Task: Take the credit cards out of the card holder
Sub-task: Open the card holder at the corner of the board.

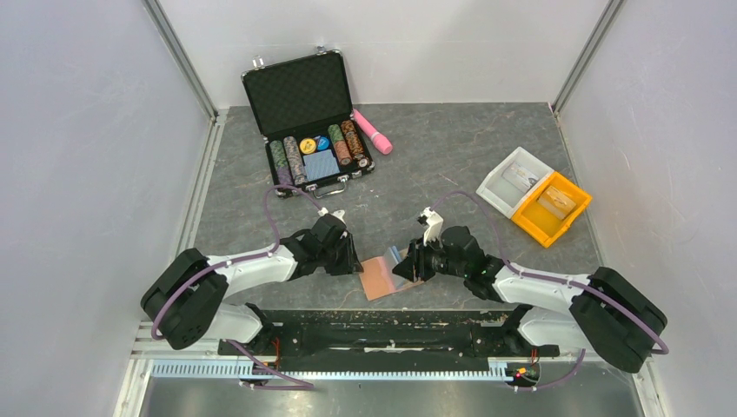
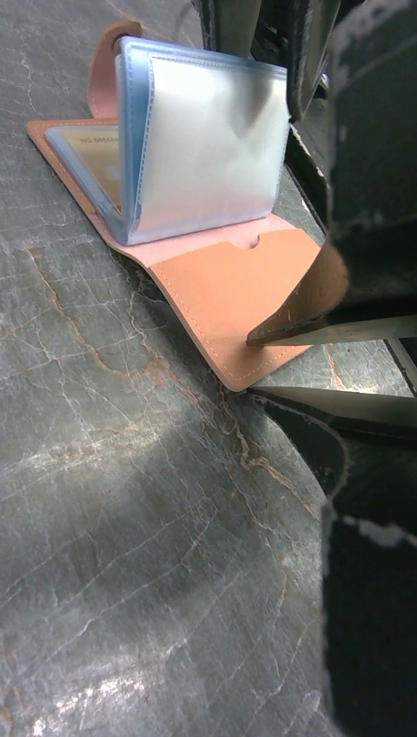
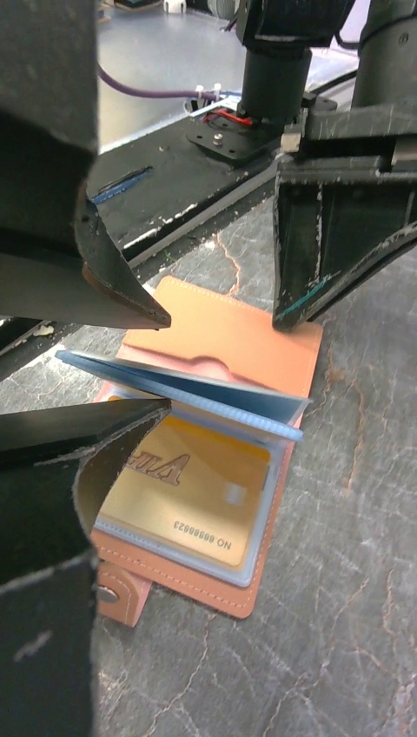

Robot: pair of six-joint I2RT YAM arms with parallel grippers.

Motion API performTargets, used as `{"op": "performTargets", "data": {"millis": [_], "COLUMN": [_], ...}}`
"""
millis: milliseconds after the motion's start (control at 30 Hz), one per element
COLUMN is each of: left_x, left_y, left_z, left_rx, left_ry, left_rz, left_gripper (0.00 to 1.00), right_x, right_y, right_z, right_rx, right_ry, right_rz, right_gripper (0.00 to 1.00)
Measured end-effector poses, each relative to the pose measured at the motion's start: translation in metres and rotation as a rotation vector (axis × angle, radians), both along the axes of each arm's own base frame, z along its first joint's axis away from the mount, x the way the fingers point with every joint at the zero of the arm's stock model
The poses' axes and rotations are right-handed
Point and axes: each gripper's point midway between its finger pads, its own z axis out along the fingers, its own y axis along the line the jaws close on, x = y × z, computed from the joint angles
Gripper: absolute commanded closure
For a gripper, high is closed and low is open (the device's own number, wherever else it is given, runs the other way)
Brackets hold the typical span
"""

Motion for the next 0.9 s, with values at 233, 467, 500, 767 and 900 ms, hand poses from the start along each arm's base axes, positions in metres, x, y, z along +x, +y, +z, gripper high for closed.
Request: {"op": "performTargets", "data": {"millis": [233, 467, 500, 767, 900], "left_x": [0.000, 0.000, 0.000, 0.000, 0.000], "left_y": [0.000, -0.001, -0.001, -0.001, -0.001], "left_z": [0.000, 0.000, 0.000, 0.001, 0.001], "left_rx": [-0.001, -0.003, -0.003, -0.006, -0.006], "left_ry": [-0.001, -0.001, -0.001, 0.000, 0.000], "left_rz": [0.000, -0.001, -0.001, -0.003, -0.003], "left_gripper": [0.69, 0.68, 0.68, 0.67, 0.67], "right_x": [-0.001, -0.007, -0.008, -0.023, -0.026], "right_y": [0.004, 0.010, 0.012, 0.024, 0.026], "right_z": [0.009, 0.012, 0.012, 0.006, 0.005], "right_rx": [0.035, 0.069, 0.073, 0.080, 0.079], "right_ry": [-0.009, 0.003, 0.005, 0.031, 0.036], "right_rz": [0.017, 0.039, 0.044, 0.101, 0.108], "right_gripper": [0.59, 0.63, 0.63, 0.62, 0.63]}}
